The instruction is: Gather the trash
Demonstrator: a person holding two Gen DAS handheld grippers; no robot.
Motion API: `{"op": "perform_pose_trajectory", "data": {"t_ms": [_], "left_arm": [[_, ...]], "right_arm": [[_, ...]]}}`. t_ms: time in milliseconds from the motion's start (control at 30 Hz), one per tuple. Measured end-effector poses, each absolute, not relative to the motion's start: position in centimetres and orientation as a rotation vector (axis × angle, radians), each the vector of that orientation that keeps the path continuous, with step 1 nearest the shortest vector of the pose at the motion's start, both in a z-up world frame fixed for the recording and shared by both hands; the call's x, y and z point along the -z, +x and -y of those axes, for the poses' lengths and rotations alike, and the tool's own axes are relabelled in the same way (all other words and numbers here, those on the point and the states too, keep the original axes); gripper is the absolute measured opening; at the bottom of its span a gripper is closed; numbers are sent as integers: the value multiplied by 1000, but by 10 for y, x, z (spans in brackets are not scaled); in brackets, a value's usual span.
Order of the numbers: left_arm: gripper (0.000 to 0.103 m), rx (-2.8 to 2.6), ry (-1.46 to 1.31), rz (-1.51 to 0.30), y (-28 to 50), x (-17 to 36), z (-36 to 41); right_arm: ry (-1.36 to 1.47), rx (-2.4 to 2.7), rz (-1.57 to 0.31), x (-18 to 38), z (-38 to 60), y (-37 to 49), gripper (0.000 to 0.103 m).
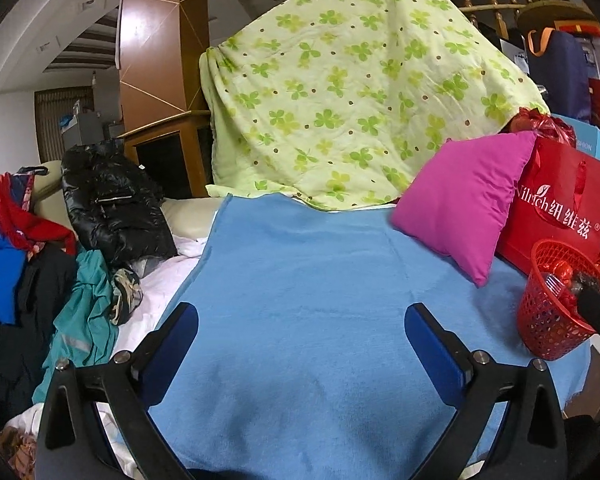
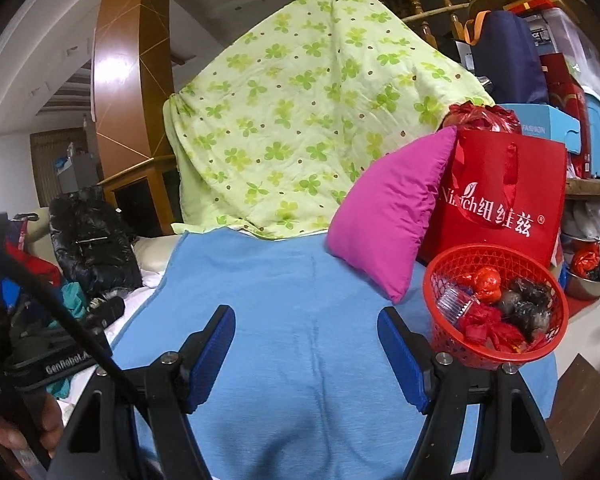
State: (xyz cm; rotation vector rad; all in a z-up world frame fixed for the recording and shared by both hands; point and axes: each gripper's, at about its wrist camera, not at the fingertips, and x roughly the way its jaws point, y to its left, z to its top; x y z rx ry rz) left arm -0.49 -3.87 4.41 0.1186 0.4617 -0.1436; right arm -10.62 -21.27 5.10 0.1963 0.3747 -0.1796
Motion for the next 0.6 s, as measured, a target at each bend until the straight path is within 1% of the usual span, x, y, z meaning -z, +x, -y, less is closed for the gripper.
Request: {"op": "perform_pose_trajectory", "data": {"t_ms": [233, 600], "left_arm": [[103, 150, 91, -477, -20, -48, 27], [103, 136, 104, -459, -39, -54, 13]], "right_arm": [[161, 193, -357, -63, 196, -110, 77], [165, 182, -365, -65, 187, -111, 77]]}}
